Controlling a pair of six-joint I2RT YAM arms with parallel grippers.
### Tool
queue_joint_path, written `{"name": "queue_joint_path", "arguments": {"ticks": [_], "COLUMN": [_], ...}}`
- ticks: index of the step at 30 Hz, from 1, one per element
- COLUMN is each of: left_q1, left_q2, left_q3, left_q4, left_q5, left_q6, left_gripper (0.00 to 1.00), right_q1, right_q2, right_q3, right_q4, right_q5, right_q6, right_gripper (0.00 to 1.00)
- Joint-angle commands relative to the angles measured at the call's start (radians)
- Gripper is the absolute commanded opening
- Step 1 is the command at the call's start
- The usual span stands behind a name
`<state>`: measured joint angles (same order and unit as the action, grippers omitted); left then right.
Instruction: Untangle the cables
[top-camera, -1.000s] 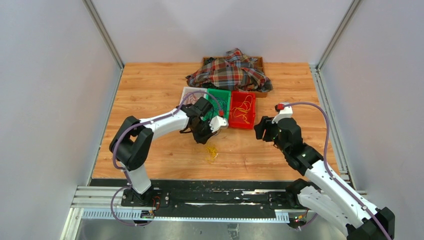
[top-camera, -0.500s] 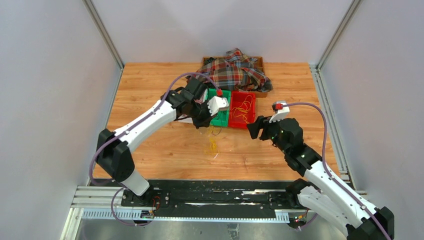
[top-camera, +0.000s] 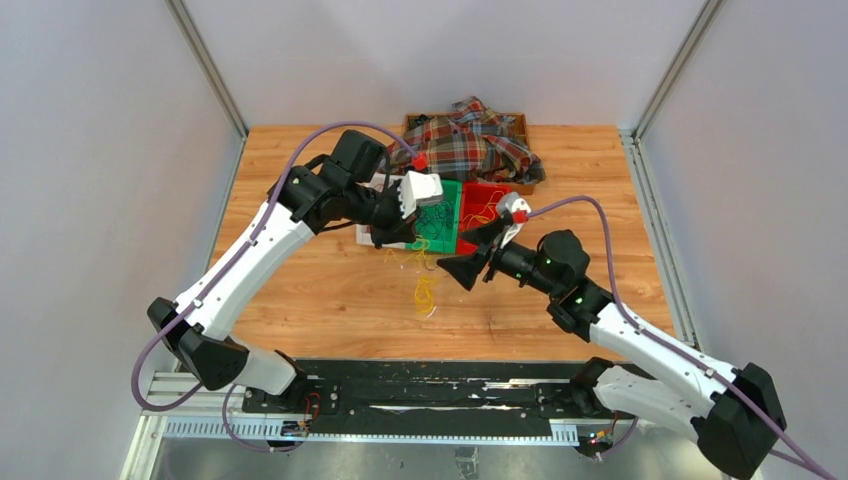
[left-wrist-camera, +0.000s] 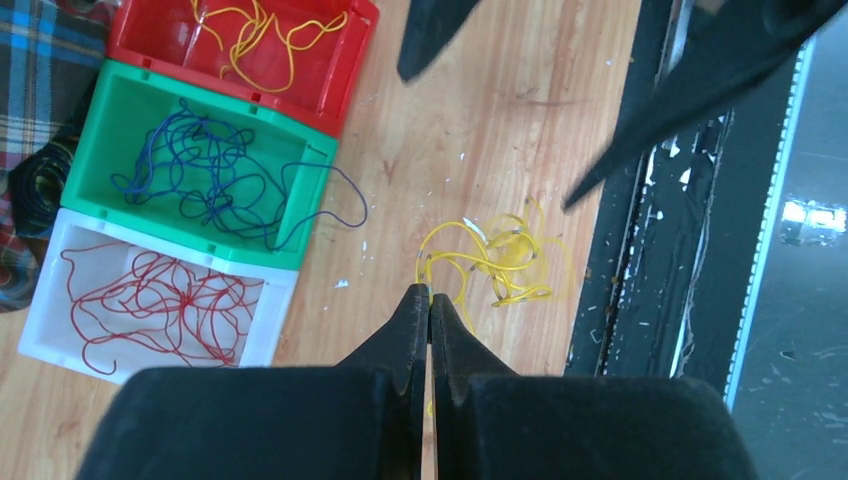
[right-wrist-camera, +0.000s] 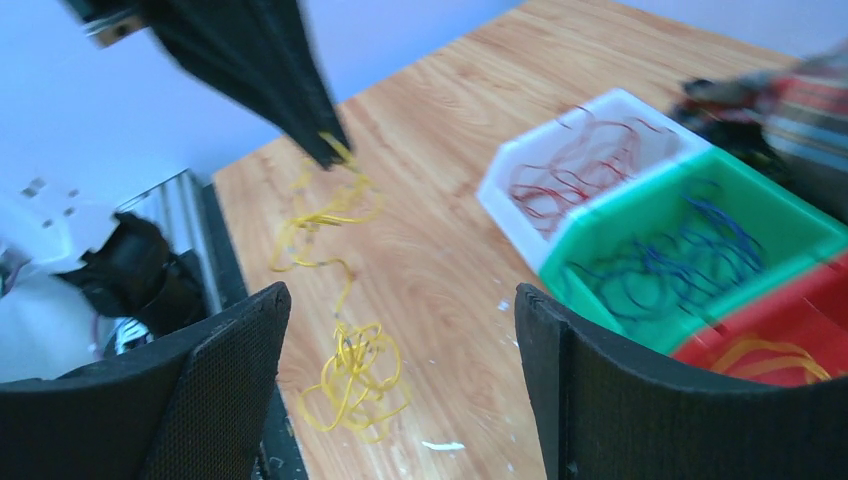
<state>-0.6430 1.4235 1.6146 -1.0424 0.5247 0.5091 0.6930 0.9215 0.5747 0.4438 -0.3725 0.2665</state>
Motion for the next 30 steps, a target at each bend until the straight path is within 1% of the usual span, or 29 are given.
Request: {"name": "queue_joint_path", "arguments": {"ticks": [1, 6, 10, 15, 19, 25, 30], "left_q1": [-0.001, -0.003, -0.005, -0.007, -0.007, -0.010, -0.011], "left_q2": [-0.028, -0.043, -0.062, -0.083, -0.085, -0.082, -0.078], "left_q3": [0.033, 0.046, 0.063, 0.084, 0.104, 0.130, 0.167], "left_q4": [-0.042, -0.049, -0.063, -0.070, -0.070, -0.070, -0.070], "left_q5": [0.057, 0.071, 0.110, 0.134, 0.147, 0.155, 0.154], "left_q6": [0.006, -0.003, -0.003, -0.008, -0.025, -0.045, -0.061], "left_gripper": [0.01, 0.01, 0.01, 0.01, 0.01, 0.01, 0.01], "right_q1": [0.086, 0.117, 0.119, 0.119, 0.121, 0.142, 0.172], "right_q2": [0.046, 0.114, 0.157, 0.194, 0.238, 0.293, 0.326], "right_q3": [0.064, 0.083, 0.096, 0.109, 0.130, 0.147, 0.129], "right_q4": [0.104, 0.136, 0.151, 0.180, 0.204, 0.253, 0.306], "right_q5": [-0.071, -0.059, 0.017, 0.023, -0.005, 0.005, 0.022], "right_q6": [-0.091, -0.084, -0.083, -0.081, -0.065, -0.052, -0.020], "right_gripper": [0.82, 0.78, 0.69, 0.61, 0.59, 0.55, 0.44]}}
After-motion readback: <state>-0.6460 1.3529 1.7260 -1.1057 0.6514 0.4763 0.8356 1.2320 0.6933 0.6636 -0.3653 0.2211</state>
